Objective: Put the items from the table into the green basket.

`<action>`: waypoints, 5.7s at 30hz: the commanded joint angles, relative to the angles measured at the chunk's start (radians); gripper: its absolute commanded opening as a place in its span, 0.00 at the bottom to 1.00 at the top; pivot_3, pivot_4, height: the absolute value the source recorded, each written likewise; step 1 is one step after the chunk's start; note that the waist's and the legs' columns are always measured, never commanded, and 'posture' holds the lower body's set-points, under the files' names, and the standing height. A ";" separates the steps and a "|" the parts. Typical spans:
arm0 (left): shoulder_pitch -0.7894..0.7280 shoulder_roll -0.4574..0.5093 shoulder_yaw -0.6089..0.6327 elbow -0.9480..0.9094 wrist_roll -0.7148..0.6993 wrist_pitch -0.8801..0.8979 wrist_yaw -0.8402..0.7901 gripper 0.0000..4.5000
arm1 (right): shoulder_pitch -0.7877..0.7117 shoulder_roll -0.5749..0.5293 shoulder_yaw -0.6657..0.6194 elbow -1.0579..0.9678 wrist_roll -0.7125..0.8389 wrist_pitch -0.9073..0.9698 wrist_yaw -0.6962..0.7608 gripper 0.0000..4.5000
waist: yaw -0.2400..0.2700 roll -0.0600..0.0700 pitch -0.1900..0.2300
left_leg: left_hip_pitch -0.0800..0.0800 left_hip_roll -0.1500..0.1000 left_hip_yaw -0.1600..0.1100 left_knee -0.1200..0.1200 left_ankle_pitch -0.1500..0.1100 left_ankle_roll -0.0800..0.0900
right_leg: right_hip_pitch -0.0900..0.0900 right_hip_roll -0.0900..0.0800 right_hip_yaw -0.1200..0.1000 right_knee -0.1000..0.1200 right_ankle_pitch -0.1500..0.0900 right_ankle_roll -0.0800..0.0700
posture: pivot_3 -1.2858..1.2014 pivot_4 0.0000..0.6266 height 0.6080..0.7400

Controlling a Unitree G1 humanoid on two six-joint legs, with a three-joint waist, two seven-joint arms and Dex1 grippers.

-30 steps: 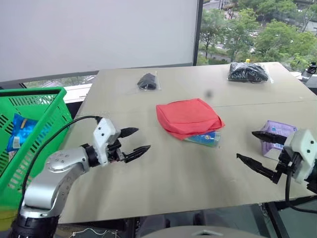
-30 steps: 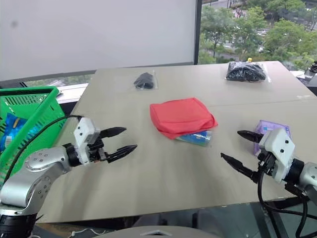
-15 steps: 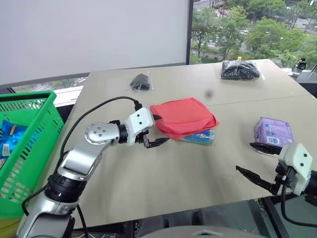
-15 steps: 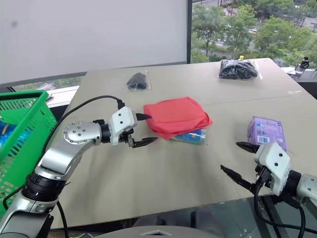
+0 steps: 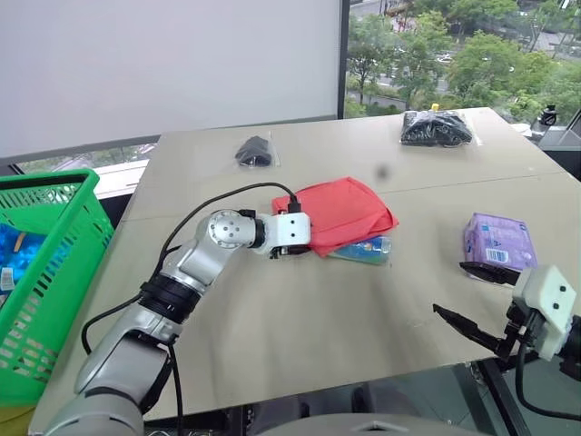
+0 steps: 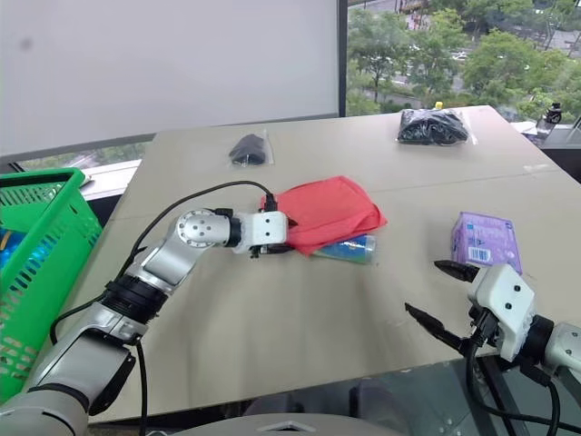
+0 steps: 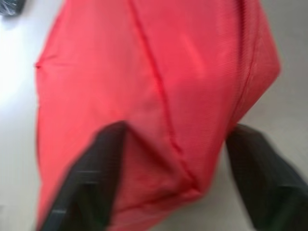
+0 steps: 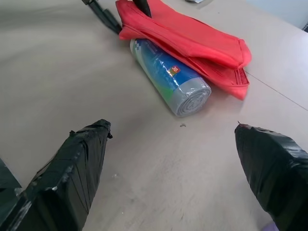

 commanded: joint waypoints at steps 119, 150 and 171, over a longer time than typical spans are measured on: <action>-0.475 -0.705 0.497 0.329 -0.706 1.359 0.517 0.99 | 0.028 -0.131 -0.629 -0.263 0.535 0.611 -0.253 1.00 | -0.053 -0.007 0.002 | -0.027 -0.009 -0.016 0.013 -0.002 0.003 | -0.017 -0.020 -0.011 0.005 0.004 -0.002 | 0.38 0.08 1.00; -0.184 -0.547 0.175 -0.139 -0.597 0.789 0.088 0.99 | -0.490 -0.203 -0.288 0.508 0.606 0.771 -0.710 1.00 | -0.253 0.014 0.024 | -0.006 -0.007 0.014 0.009 -0.012 0.020 | -0.006 -0.005 0.028 0.001 -0.006 0.022 | 0.41 0.00 1.00; -0.014 -0.131 0.325 -0.248 -0.610 0.657 -0.167 0.99 | -1.270 -0.177 0.373 1.405 0.118 0.707 -0.197 1.00 | -0.194 0.022 0.018 | -0.020 -0.009 0.023 0.018 -0.016 0.026 | -0.024 -0.009 0.047 0.003 0.000 0.024 | 0.46 0.00 1.00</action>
